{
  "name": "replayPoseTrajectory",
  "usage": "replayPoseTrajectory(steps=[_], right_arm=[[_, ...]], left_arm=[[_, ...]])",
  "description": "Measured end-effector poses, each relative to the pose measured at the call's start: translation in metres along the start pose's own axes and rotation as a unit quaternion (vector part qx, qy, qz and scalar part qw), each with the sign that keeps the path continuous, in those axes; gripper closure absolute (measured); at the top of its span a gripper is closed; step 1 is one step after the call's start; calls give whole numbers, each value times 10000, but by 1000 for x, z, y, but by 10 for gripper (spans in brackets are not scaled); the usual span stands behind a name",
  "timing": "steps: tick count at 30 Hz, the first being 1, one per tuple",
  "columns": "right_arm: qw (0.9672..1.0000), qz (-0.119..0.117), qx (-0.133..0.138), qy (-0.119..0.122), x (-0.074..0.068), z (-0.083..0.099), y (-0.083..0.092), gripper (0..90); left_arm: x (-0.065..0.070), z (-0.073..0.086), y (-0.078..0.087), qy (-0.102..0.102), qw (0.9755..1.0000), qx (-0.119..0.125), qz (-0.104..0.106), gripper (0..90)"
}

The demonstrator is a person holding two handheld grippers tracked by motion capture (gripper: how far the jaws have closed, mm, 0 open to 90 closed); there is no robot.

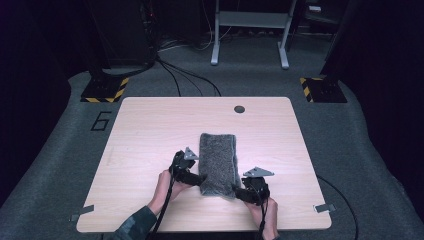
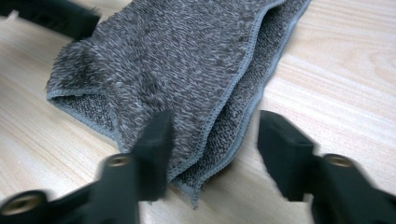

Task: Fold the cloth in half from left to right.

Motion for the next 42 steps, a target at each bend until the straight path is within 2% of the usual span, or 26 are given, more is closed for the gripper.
replayPoseTrajectory(steps=[1, 2, 6, 8, 10, 11, 12, 14, 18, 20, 23, 24, 25, 29, 31, 33, 35, 36, 40, 41, 42], right_arm=[[10000, -15, 19, -88, 0, 0, 0, 575], [9999, -112, 48, -59, 2, -1, -1, 608], [9998, -168, -48, -106, -2, -2, -4, 631], [9998, -119, -163, 44, -2, 1, -8, 654], [9996, -98, -268, -16, -3, 3, -12, 671], [9994, -66, -295, 138, -2, 4, -15, 681], [9995, -51, -293, 41, -4, 5, -17, 699], [9995, -60, -268, 131, -3, 5, -17, 738], [9994, -180, -255, 123, -3, 3, -17, 858], [9994, -165, -279, 131, -3, 3, -18, 881], [9995, -135, -228, 162, -3, 2, -16, 888], [9996, -135, -215, 97, -4, 2, -16, 888], [9996, -134, -206, 172, -3, 1, -14, 888], [9997, -48, -73, 233, -2, -4, -5, 887], [9997, 22, -80, 245, 0, -4, -5, 886], [9995, 11, -205, 224, 3, -3, -10, 880], [9995, -40, -291, 119, 5, 1, -14, 796], [9997, -88, -234, 61, 6, 3, -13, 771], [9992, -317, -77, -210, 4, 12, -1, 725], [9993, -313, -57, -205, 3, 15, 1, 699], [9994, -327, -15, -144, 1, 17, 2, 695]], left_arm=[[1, 2, 0, -2, 10000, 2, -57, 211], [3, 4, -2, 11, 10000, -7, -56, 212], [1, 9, -6, 32, 9999, -146, -21, 210], [-1, 12, -11, 35, 9997, -248, -62, 209], [-2, 13, -13, 65, 9995, -313, -37, 208], [-2, 14, -15, 83, 9993, -355, -26, 208], [-3, 15, -16, 99, 9993, -354, -32, 207], [-4, 15, -16, 104, 9993, -370, 11, 206], [-12, 10, -15, 174, 9994, -306, -8, 201], [-18, 7, -18, 252, 9992, -311, -40, 200], [-26, 4, -24, 261, 9986, -453, -75, 201], [-27, 4, -27, 265, 9983, -510, -72, 201], [-27, 4, -27, 180, 9983, -533, -142, 189], [-25, 3, -29, 86, 9982, -555, -201, 187], [-24, 4, -29, 48, 9984, -521, -199, 186], [-25, 5, -29, 48, 9987, -480, -189, 185], [-24, 5, -28, 87, 9988, -429, -221, 181], [-24, 5, -26, 104, 9990, -390, -184, 181], [-19, 6, -18, 72, 9994, -302, -173, 179], [-19, 7, -18, 2, 9992, -356, -182, 181], [-18, 8, -20, 25, 9992, -355, -157, 181]])
Point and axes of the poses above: each handheld gripper's, and its own axes: y roughly backward along the jaws, z roughly out of its underside, x roughly to its right, the point moved 3 cm from there along -y, roughly forward along the jaws, and after that the axes turned 2 degrees about -y, right-handed, at the moved point
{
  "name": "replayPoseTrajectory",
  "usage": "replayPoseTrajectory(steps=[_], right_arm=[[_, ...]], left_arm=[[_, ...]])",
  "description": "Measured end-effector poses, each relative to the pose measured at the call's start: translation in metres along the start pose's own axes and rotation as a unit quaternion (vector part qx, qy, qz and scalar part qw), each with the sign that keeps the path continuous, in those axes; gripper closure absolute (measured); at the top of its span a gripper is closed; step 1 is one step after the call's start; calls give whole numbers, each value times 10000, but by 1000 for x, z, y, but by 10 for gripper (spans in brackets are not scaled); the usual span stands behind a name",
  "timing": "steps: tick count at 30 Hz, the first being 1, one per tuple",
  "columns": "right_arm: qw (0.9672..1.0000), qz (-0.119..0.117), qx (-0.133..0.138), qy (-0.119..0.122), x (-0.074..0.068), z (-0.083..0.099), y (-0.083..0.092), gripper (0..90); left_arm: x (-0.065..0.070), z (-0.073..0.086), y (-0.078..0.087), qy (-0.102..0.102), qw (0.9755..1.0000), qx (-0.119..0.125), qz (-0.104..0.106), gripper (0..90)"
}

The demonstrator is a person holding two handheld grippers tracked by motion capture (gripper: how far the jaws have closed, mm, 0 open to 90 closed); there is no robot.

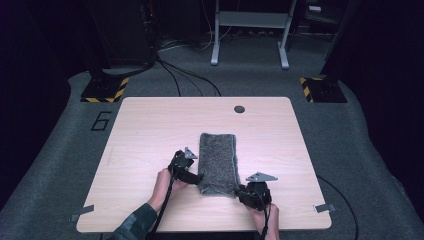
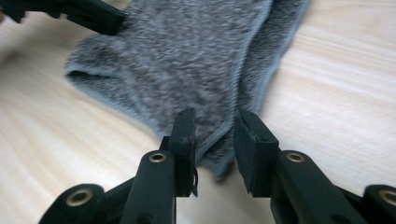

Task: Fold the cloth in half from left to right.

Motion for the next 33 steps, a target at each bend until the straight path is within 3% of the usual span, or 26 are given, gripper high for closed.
replayPoseTrajectory(steps=[2, 4, 7, 10, 15, 22, 24, 27, 29, 33], right_arm=[[10000, -10, 7, 40, -7, 3, 0, 655], [9996, 141, -154, 208, -13, 4, -6, 651], [9991, 220, -173, 330, -14, 3, -9, 731], [9992, 153, -188, 308, -14, 2, -9, 850], [9993, 181, -67, 334, -12, -3, 1, 877], [9988, 230, -283, 342, -5, 0, 3, 878], [9985, 235, -252, 421, -5, 1, 4, 878], [9988, 238, -236, 344, -5, 2, 5, 868], [9984, 222, -351, 377, -4, 3, 4, 791], [9995, 219, -74, 223, 1, -9, 6, 710]], left_arm=[[0, 1, -3, -7, 10000, -68, -11, 182], [-1, 1, -5, 19, 9999, -105, 26, 180], [0, 2, -5, 18, 10000, -76, -2, 180], [-1, 2, -6, 5, 10000, -67, -24, 171], [-2, 2, -6, -60, 10000, -76, 4, 154], [-2, 2, -6, -100, 9999, -54, 21, 152], [-2, 1, -5, -105, 9999, -39, -13, 151], [-4, 1, -3, -74, 10000, -40, -9, 148], [-7, 0, -1, 9, 10000, 34, 21, 145], [-14, -3, 2, 83, 9999, 127, -20, 146]])
Point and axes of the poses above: each handheld gripper's, and its own axes: y roughly backward along the jaws, z roughly out of its underside, x roughly to its right, the point moved 3 cm from there along -y, roughly forward along the jaws, and after that the axes turned 2 degrees about -y, right-handed, at the moved point
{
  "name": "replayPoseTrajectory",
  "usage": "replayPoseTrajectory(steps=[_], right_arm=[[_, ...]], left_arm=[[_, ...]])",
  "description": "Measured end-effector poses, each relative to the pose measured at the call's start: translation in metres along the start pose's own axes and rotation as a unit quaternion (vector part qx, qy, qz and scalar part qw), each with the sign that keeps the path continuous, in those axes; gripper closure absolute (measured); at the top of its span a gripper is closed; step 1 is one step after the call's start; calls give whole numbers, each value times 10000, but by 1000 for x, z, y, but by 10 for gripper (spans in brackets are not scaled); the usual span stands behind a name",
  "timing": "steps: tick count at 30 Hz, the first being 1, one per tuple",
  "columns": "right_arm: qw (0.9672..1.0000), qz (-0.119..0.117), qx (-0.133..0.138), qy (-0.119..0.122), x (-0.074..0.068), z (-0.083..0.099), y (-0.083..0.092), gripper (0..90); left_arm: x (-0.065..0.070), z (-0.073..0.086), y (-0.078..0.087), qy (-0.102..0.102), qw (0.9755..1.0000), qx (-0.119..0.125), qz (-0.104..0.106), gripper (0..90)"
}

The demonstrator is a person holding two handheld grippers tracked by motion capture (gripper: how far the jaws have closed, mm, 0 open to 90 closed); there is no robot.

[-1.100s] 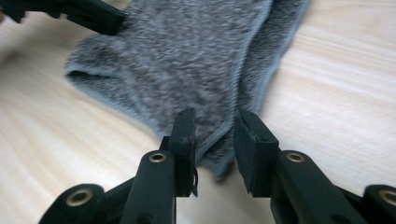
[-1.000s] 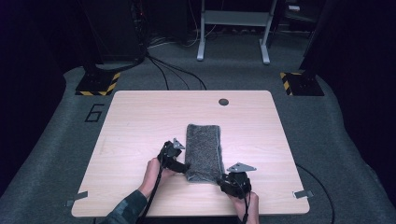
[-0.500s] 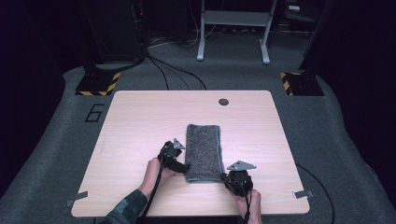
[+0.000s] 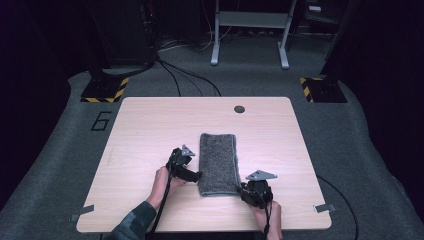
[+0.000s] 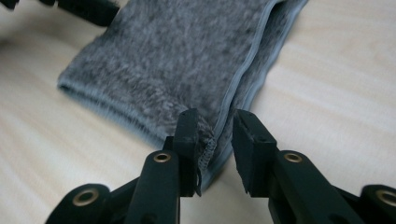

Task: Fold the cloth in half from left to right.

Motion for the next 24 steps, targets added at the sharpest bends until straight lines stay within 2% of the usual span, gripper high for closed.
replayPoseTrajectory(steps=[3, 5, 7, 10, 12, 13, 14, 16, 19, 22, 24], right_arm=[[10000, 27, 51, -30, 6, -16, -6, 684], [10000, -45, 3, -81, 9, -26, -11, 673], [9995, -266, -114, -91, 11, -32, -13, 655], [9999, -54, -37, -76, 14, -36, -13, 647], [9999, 83, -32, -115, 17, -43, -21, 631], [9998, 178, -42, -50, 20, -46, -27, 631], [9997, 221, -76, -115, 22, -49, -35, 630], [9993, 293, -196, -141, 27, -54, -50, 664], [9992, 286, -266, -99, 27, -54, -60, 792], [9992, 296, -245, -46, 27, -50, -60, 878], [9986, 469, -214, -97, 29, -48, -55, 900]], left_arm=[[-3, -6, -1, 55, 10000, 20, -31, 145], [-5, -9, 0, 46, 10000, 33, -5, 143], [-5, -11, -1, 51, 10000, 16, 23, 142], [-6, -14, -5, 4, 10000, -35, -12, 142], [-7, -16, -9, 10, 10000, -59, -7, 142], [-8, -17, -11, 28, 10000, -74, -31, 142], [-8, -17, -14, 48, 9999, -93, -33, 143], [-8, -17, -17, 37, 9999, -147, -61, 143], [-7, -15, -22, -23, 9997, -235, -84, 143], [-8, -13, -23, -23, 9997, -214, -65, 144], [-8, -12, -23, -32, 9998, -192, -70, 145]])
Point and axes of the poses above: each handheld gripper's, and its own axes: y roughly backward along the jaws, z roughly out of its underside, x roughly to its right, the point moved 3 cm from there along -y, roughly forward along the jaws, and after that the axes turned 2 degrees about -y, right-handed, at the moved point
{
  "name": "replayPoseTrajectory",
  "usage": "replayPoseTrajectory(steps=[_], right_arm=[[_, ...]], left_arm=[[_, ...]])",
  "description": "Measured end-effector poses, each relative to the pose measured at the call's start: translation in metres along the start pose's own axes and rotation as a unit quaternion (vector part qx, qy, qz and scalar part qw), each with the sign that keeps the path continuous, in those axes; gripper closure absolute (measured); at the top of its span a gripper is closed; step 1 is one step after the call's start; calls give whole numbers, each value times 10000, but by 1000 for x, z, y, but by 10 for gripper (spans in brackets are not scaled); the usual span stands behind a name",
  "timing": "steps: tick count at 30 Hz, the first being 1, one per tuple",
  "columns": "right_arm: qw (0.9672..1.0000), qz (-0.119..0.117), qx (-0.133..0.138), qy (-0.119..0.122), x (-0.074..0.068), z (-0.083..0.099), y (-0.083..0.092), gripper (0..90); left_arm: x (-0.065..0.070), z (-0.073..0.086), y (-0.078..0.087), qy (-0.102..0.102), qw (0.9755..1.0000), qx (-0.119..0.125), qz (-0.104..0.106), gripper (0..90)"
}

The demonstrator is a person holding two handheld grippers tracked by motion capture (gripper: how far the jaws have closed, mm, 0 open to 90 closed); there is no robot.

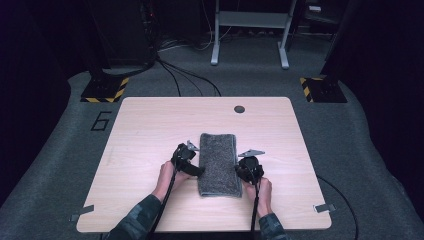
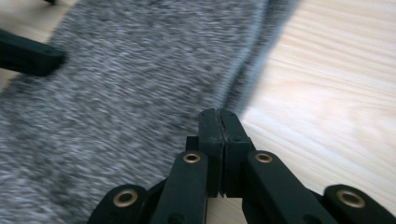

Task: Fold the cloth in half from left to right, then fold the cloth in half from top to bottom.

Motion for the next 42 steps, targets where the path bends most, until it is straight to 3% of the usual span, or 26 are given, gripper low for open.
replayPoseTrajectory(steps=[4, 7, 11, 13, 15, 18, 20, 24, 31, 33, 36, 38, 42], right_arm=[[10000, -23, -39, -31, 6, 3, 1, 860], [9998, -128, 148, -83, 8, -3, 5, 783], [9995, -172, 269, 36, 6, -21, 2, 672], [9996, -153, 236, 17, 4, -29, -5, 663], [9998, -34, 156, 77, 5, -35, -13, 660], [9998, 103, -67, 160, 6, -34, -20, 676], [9996, 136, -153, 180, 6, -32, -21, 663], [9999, 30, 17, 137, 10, -34, -14, 555], [9992, -389, 99, 30, 20, -46, -13, 236], [9981, -614, 35, 78, 22, -48, -16, 217], [9980, -631, 77, -2, 25, -51, -17, 202], [9985, -523, 107, 83, 27, -54, -17, 201], [9987, -495, 123, 25, 31, -64, -20, 202]], left_arm=[[1, 1, 1, 52, 10000, 14, 38, 146], [-4, -2, 6, 209, 9995, 164, 166, 147], [-14, -13, 8, 281, 9992, 277, -23, 147], [-19, -19, 4, 320, 9988, 291, -228, 148], [-22, -22, -4, 349, 9989, 120, -296, 151], [-21, -20, -10, 173, 9988, -131, -429, 154], [-22, -20, -8, 162, 9989, -87, -427, 154], [-27, -24, 0, 310, 9989, 126, -328, 149], [-42, -35, 2, 732, 9968, 305, -80, 102], [-46, -37, 2, 783, 9963, 337, -59, 70], [-52, -42, -1, 914, 9951, 368, 39, 63], [-55, -44, -3, 929, 9949, 385, 9, 62], [-61, -48, -7, 1026, 9940, 384, 9, 64]])
Point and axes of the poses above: each handheld gripper's, and its own axes: y roughly backward along the jaws, z roughly out of its underside, x roughly to its right, the point moved 3 cm from there along -y, roughly forward along the jaws, and after that the axes turned 2 degrees about -y, right-handed, at the moved point
